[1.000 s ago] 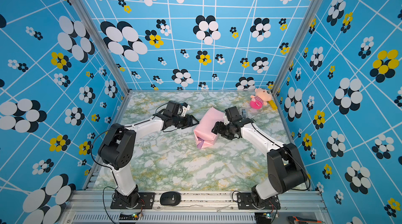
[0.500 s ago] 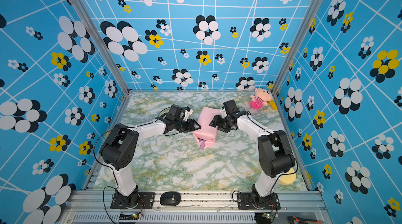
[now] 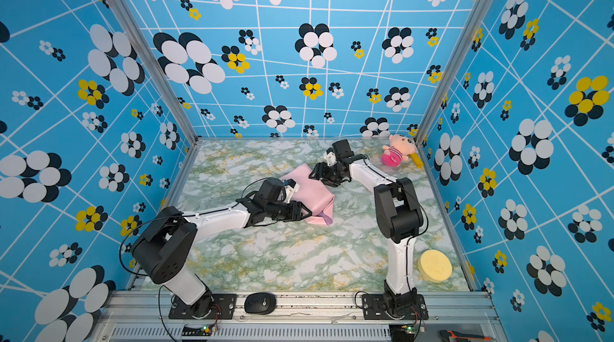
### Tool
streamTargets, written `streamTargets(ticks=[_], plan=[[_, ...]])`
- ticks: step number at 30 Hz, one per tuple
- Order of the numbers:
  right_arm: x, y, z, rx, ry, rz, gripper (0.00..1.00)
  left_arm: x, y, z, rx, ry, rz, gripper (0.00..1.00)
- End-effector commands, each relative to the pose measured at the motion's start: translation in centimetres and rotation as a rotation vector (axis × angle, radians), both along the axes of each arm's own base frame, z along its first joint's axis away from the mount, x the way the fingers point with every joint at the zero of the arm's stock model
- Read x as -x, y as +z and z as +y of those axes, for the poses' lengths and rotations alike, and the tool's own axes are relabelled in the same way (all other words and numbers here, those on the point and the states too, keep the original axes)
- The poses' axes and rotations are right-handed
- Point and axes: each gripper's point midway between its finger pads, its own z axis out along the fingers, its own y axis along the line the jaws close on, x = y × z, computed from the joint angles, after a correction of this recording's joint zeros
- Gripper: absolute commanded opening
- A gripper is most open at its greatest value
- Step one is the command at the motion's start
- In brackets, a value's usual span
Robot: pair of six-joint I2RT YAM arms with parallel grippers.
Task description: Wrap the gift box in paper
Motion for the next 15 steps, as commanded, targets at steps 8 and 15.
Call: streamTargets(ticks=[8, 15], plan=[[5.0, 6.4, -8.1, 0.006, -0.191, -0.134, 0.67, -4.9, 8.1, 2.9, -0.125, -0.008, -0.284, 0.57], [11.4, 0.8, -8.8, -0.131, -0.312, -0.014, 0.56, -8.8, 6.3, -0.4, -0.152, -0.13, -0.288, 0.51]])
